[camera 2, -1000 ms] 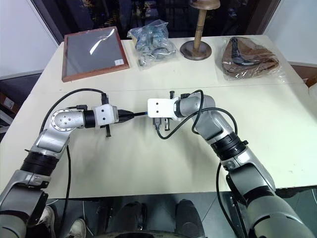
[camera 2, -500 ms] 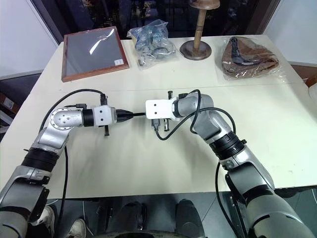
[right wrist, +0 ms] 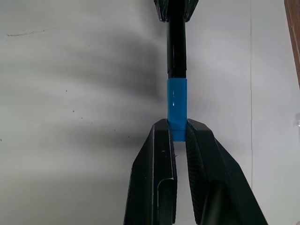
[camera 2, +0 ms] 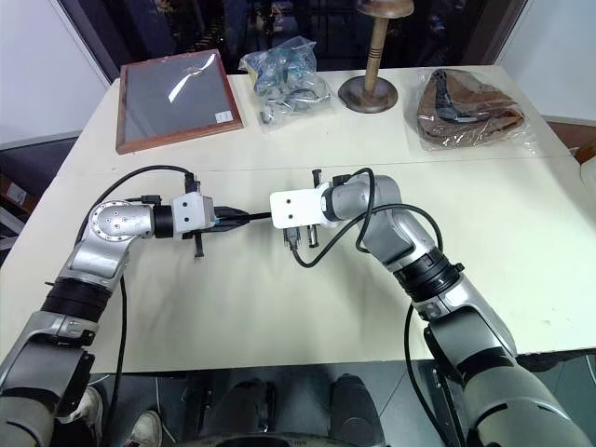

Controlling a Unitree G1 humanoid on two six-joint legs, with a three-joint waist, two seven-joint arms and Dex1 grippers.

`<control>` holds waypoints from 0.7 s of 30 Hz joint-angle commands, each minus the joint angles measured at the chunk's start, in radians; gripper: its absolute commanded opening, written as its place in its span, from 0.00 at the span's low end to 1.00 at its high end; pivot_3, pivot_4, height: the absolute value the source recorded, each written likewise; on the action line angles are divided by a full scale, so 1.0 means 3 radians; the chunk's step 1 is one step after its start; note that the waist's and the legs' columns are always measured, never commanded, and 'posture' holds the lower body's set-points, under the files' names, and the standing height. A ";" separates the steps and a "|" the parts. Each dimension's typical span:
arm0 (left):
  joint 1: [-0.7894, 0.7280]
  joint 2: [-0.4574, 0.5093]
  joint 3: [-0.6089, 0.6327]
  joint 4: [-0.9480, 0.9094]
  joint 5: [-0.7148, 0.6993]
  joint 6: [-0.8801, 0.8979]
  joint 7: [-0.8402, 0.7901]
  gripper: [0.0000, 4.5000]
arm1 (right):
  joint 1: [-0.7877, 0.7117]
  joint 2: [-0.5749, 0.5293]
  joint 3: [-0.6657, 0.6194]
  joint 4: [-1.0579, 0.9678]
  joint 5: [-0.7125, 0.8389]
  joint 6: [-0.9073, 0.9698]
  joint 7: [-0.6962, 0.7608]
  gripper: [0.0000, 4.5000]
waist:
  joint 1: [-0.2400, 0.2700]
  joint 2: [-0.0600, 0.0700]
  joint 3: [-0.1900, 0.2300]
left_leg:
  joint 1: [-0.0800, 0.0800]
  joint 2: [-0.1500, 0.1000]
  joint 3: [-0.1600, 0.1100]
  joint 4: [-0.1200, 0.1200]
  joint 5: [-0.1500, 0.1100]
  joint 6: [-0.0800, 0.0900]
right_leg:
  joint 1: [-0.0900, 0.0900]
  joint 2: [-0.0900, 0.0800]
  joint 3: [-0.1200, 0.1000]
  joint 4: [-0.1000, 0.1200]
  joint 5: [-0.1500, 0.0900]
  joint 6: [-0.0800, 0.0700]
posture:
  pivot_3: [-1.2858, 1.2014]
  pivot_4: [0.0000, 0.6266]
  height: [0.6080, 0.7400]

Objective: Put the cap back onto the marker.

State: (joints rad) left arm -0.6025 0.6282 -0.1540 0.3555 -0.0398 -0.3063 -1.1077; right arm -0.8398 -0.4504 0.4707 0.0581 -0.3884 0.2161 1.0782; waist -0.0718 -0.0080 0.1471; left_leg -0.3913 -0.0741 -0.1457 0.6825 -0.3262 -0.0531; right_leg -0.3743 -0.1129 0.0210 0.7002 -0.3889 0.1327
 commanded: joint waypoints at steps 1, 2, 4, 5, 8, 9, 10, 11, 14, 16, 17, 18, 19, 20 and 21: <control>-0.0174 -0.0056 0.0057 -0.0108 -0.0023 -0.0172 0.0110 0.00 | 0.0015 0.0155 0.0148 -0.0281 0.0090 -0.0047 0.0071 0.03 | 0.0002 0.0000 0.0000 | 0.0000 0.0000 0.0000 0.0000 0.0000 0.0000 | 0.0000 0.0000 0.0000 0.0000 0.0000 0.0000 | 0.52 0.24 1.00; -0.0177 -0.0056 0.0041 -0.0094 0.0017 -0.0235 0.0118 0.00 | 0.0028 0.0155 0.0151 -0.0285 0.0096 -0.0025 0.0090 0.03 | 0.0002 0.0000 0.0000 | 0.0000 0.0000 0.0000 0.0000 0.0000 0.0000 | 0.0000 0.0000 0.0000 0.0000 0.0000 0.0000 | 0.52 0.24 1.00; -0.0178 -0.0067 0.0025 -0.0076 0.0074 -0.0324 0.0145 0.00 | 0.0044 0.0153 0.0161 -0.0294 0.0104 0.0012 0.0125 0.03 | 0.0002 0.0000 0.0000 | 0.0000 0.0000 0.0000 0.0000 0.0000 0.0000 | 0.0000 0.0000 0.0000 0.0000 0.0000 0.0000 | 0.52 0.24 1.00; -0.0179 -0.0076 0.0026 -0.0070 0.0092 -0.0353 0.0159 0.00 | 0.0049 0.0153 0.0166 -0.0299 0.0104 0.0024 0.0139 0.03 | 0.0001 0.0000 0.0000 | 0.0000 0.0000 0.0000 0.0000 0.0000 0.0000 | 0.0000 0.0000 0.0000 0.0000 0.0000 0.0000 | 0.52 0.24 1.00; -0.0192 -0.0098 0.0028 -0.0037 0.0143 -0.0458 0.0189 0.00 | 0.0050 0.0159 0.0170 -0.0310 0.0108 0.0061 0.0170 0.03 | 0.0001 0.0000 0.0000 | 0.0000 0.0000 0.0000 0.0000 0.0000 0.0000 | 0.0000 0.0000 0.0000 0.0000 0.0000 0.0000 | 0.52 0.24 1.00; -0.0196 -0.0107 0.0033 -0.0026 0.0151 -0.0484 0.0197 0.00 | 0.0048 0.0164 0.0169 -0.0314 0.0110 0.0072 0.0177 0.03 | 0.0001 0.0000 0.0000 | 0.0000 0.0000 0.0000 0.0000 0.0000 0.0000 | 0.0000 0.0000 0.0000 0.0000 0.0000 0.0000 | 0.52 0.24 1.00; -0.0200 -0.0119 0.0041 -0.0006 0.0165 -0.0527 0.0222 0.00 | 0.0041 0.0178 0.0163 -0.0317 0.0119 0.0095 0.0183 0.03 | 0.0001 0.0000 0.0000 | 0.0000 0.0000 0.0000 0.0000 0.0000 0.0000 | 0.0000 0.0000 0.0000 0.0000 0.0000 0.0000 | 0.52 0.24 1.00; -0.0205 -0.0129 0.0048 0.0015 0.0177 -0.0576 0.0245 0.00 | 0.0034 0.0193 0.0156 -0.0321 0.0128 0.0119 0.0186 0.03 | 0.0002 0.0000 0.0000 | 0.0000 0.0000 0.0000 0.0000 0.0000 0.0000 | 0.0000 0.0000 0.0000 0.0000 0.0000 0.0000 | 0.52 0.24 1.00; -0.0208 -0.0150 0.0055 0.0057 0.0190 -0.0644 0.0284 0.00 | 0.0018 0.0223 0.0139 -0.0343 0.0151 0.0184 0.0199 0.03 | 0.0002 0.0000 0.0000 | 0.0000 0.0000 0.0000 0.0000 0.0000 0.0000 | 0.0000 0.0000 0.0000 0.0000 0.0000 0.0000 | 0.52 0.24 1.00; -0.0205 -0.0161 0.0057 0.0076 0.0194 -0.0685 0.0307 0.00 | 0.0009 0.0236 0.0132 -0.0366 0.0160 0.0221 0.0208 0.03 | 0.0002 0.0000 0.0000 | 0.0000 0.0000 0.0000 0.0000 0.0000 0.0000 | 0.0000 0.0000 0.0000 0.0000 0.0000 0.0000 | 0.52 0.24 1.00; -0.0197 -0.0170 0.0063 0.0082 0.0188 -0.0687 0.0321 0.00 | 0.0003 0.0244 0.0129 -0.0382 0.0163 0.0242 0.0213 0.03 | 0.0002 0.0000 0.0000 | 0.0000 0.0000 0.0000 0.0000 0.0000 0.0000 | 0.0000 0.0000 0.0000 0.0000 0.0000 0.0000 | 0.52 0.24 1.00; -0.0184 -0.0175 0.0064 0.0085 0.0183 -0.0691 0.0325 0.00 | -0.0012 0.0253 0.0124 -0.0399 0.0164 0.0267 0.0219 0.03 | 0.0002 0.0000 0.0000 | 0.0000 0.0000 0.0000 0.0000 0.0000 0.0000 | 0.0000 0.0000 0.0000 0.0000 0.0000 0.0000 | 0.52 0.24 1.00; -0.0172 -0.0174 0.0059 0.0087 0.0191 -0.0711 0.0327 0.00 | -0.0023 0.0263 0.0118 -0.0412 0.0168 0.0293 0.0223 0.03 | 0.0001 0.0000 0.0000 | 0.0000 0.0000 0.0000 0.0000 0.0000 0.0000 | 0.0000 0.0000 0.0000 0.0000 0.0000 0.0000 | 0.52 0.24 1.00; -0.0158 -0.0174 0.0056 0.0082 0.0187 -0.0713 0.0321 0.00 | -0.0032 0.0268 0.0114 -0.0418 0.0167 0.0312 0.0223 0.03 | 0.0001 0.0000 0.0000 | 0.0000 0.0000 -0.0001 0.0000 0.0000 0.0000 | 0.0000 0.0000 0.0000 0.0000 0.0000 0.0000 | 0.52 0.24 1.00; -0.0145 -0.0175 0.0057 0.0078 0.0177 -0.0706 0.0314 0.00 | -0.0043 0.0270 0.0113 -0.0419 0.0158 0.0322 0.0220 0.03 | 0.0001 0.0000 0.0000 | 0.0000 0.0000 -0.0001 0.0000 0.0000 0.0000 | 0.0000 0.0000 0.0000 0.0000 0.0000 0.0000 | 0.52 0.24 1.00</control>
State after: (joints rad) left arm -0.6051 0.6044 -0.1533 0.4201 0.0490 -0.4917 -1.0602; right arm -0.8266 -0.4297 0.4633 0.0230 -0.3911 0.3353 1.1163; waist -0.0716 -0.0080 0.1471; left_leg -0.3912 -0.0741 -0.1459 0.6825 -0.3262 -0.0531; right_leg -0.3743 -0.1130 0.0209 0.7002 -0.3889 0.1327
